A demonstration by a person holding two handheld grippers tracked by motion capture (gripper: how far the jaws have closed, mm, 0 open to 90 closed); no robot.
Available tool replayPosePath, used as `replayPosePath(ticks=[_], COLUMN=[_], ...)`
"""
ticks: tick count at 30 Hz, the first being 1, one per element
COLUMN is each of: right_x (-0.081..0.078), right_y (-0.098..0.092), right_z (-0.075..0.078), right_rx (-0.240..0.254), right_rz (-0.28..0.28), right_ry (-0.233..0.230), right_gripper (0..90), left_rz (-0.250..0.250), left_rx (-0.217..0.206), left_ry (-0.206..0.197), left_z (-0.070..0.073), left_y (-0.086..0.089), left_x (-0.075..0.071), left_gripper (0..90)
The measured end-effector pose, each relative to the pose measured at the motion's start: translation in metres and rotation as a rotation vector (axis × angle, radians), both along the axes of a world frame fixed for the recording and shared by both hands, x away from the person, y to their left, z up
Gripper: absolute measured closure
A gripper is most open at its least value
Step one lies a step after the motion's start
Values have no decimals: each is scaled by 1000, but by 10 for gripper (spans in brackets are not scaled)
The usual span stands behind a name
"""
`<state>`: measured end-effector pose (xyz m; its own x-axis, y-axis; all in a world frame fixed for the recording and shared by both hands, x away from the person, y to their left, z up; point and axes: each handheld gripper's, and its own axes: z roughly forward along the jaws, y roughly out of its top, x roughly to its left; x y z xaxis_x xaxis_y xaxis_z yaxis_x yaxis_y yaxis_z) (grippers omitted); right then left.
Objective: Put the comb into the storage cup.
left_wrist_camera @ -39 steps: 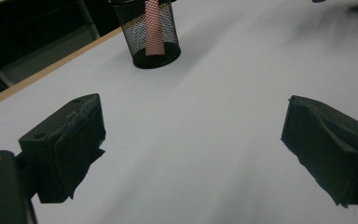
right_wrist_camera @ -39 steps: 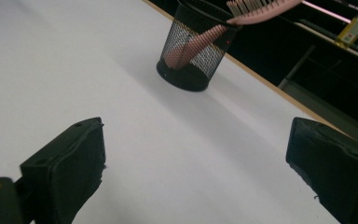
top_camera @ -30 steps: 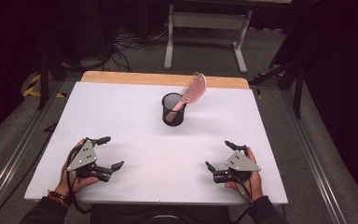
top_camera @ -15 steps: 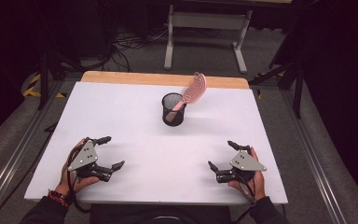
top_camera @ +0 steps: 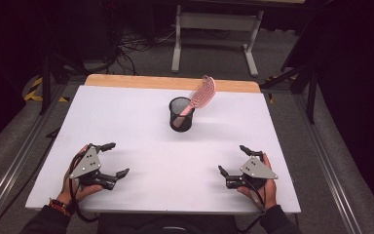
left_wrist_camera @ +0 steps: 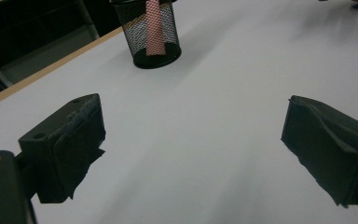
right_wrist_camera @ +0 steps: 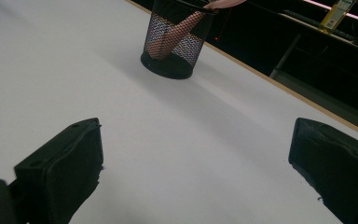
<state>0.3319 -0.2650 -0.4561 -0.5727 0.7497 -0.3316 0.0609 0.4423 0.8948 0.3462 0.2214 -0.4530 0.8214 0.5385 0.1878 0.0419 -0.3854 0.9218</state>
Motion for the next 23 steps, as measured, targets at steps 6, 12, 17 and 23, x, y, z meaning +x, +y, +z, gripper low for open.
replayPosePath(ticks=[6, 12, 17, 23], right_x=[3, 3, 3, 4], right_y=[1, 1, -1, -1], right_z=[0, -2, -1, -1], right_rx=[0, -16, -5, 3], right_rz=[-2, 1, -5, -12], right_ry=[-1, 1, 10, 14], right_gripper=[36, 36, 39, 37], left_rz=[4, 5, 5, 9], left_rx=[-1, 4, 6, -2], left_ry=[4, 2, 2, 0], left_z=[0, 0, 0, 1], left_y=[2, 1, -1, 1], left_x=[0, 2, 2, 1], left_gripper=[70, 71, 71, 70])
